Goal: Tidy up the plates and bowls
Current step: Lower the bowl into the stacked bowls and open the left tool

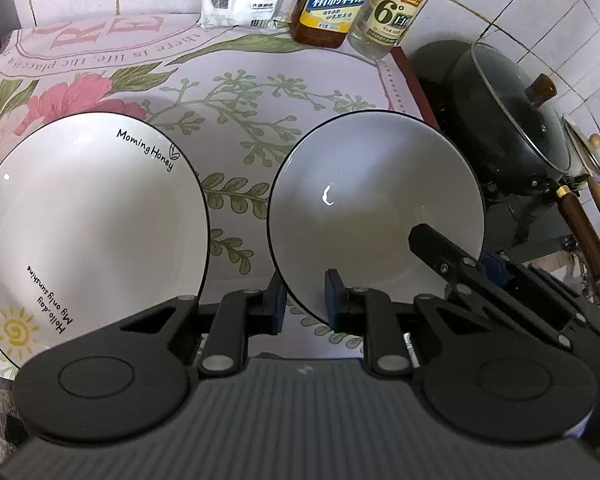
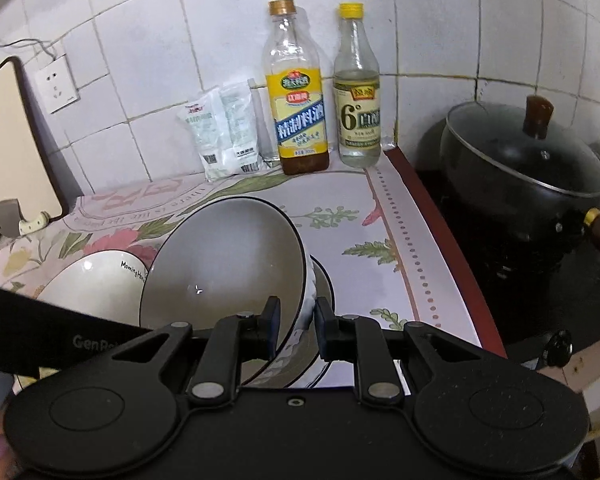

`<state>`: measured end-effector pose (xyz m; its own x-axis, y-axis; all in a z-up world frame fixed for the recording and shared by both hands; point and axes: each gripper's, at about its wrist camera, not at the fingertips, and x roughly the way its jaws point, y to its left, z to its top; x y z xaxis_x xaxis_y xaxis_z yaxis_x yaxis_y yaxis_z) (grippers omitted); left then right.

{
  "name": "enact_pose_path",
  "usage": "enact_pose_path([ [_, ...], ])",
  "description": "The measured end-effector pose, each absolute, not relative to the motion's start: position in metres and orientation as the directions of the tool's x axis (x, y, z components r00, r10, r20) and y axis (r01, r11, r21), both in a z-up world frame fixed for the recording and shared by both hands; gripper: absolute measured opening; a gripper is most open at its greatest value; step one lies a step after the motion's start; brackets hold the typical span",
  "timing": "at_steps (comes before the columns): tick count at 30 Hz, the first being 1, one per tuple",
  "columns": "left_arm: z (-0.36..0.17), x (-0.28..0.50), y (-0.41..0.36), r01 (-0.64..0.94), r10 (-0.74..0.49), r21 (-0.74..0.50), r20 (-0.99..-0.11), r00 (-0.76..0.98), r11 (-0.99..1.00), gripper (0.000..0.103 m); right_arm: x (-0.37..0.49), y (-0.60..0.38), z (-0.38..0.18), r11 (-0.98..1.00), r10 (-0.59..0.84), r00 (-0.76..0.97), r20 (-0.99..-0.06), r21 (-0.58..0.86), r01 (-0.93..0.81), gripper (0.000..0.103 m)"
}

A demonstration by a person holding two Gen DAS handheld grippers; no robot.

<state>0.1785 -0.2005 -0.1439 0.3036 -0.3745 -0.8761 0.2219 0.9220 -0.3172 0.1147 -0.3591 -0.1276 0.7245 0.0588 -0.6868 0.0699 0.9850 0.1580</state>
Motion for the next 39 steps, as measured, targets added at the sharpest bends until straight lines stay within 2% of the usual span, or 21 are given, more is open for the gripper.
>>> enact_pose_path([
  [3,-0.148,0.18,-0.201,0.206,-0.362,-0.311,-0.884,0.295,0.928,0.02,0.116,-0.356,-0.129,0.987,0.065,0.723,-0.688,0.153,0.057,0.027],
  [6,-0.149,0.18,-0.201,0.202,-0.364,-0.314,-0.881,0.302,0.927,0.02,0.114,-0.357,-0.132,0.983,0.065,0.735,-0.675,0.171,0.07,0.027],
  [13,-0.148,0.179,-0.199,0.193,-0.366,-0.318,-0.874,0.32,0.928,0.023,0.111,-0.351,-0.128,0.992,0.026,0.755,-0.656,0.107,0.059,0.027],
  [16,-0.144,0.177,-0.197,0.198,-0.383,-0.333,-0.86,0.336,0.922,0.028,0.107,-0.351,-0.12,0.996,-0.005,0.778,-0.628,0.065,0.059,0.034],
  [23,-0.13,0.163,-0.195,0.251,-0.388,-0.31,-0.842,0.375,0.917,0.03,0.093,-0.361,-0.112,0.989,0.068,0.779,-0.623,0.145,0.03,0.034],
  [27,-0.117,0.144,-0.193,0.308,-0.349,-0.223,-0.821,0.452,0.925,0.032,0.076,-0.36,-0.106,0.993,0.075,0.793,-0.604,0.116,-0.006,0.035],
  [32,-0.105,0.127,-0.18,0.333,-0.374,-0.23,-0.793,0.481,0.915,0.037,0.058,-0.36,-0.095,0.995,0.086,0.797,-0.597,0.098,-0.034,0.039],
  [39,-0.092,0.105,-0.173,0.37,-0.387,-0.214,-0.78,0.493,0.904,0.038,0.036,-0.355,-0.085,0.996,0.09,0.8,-0.593,0.05,-0.075,0.044],
])
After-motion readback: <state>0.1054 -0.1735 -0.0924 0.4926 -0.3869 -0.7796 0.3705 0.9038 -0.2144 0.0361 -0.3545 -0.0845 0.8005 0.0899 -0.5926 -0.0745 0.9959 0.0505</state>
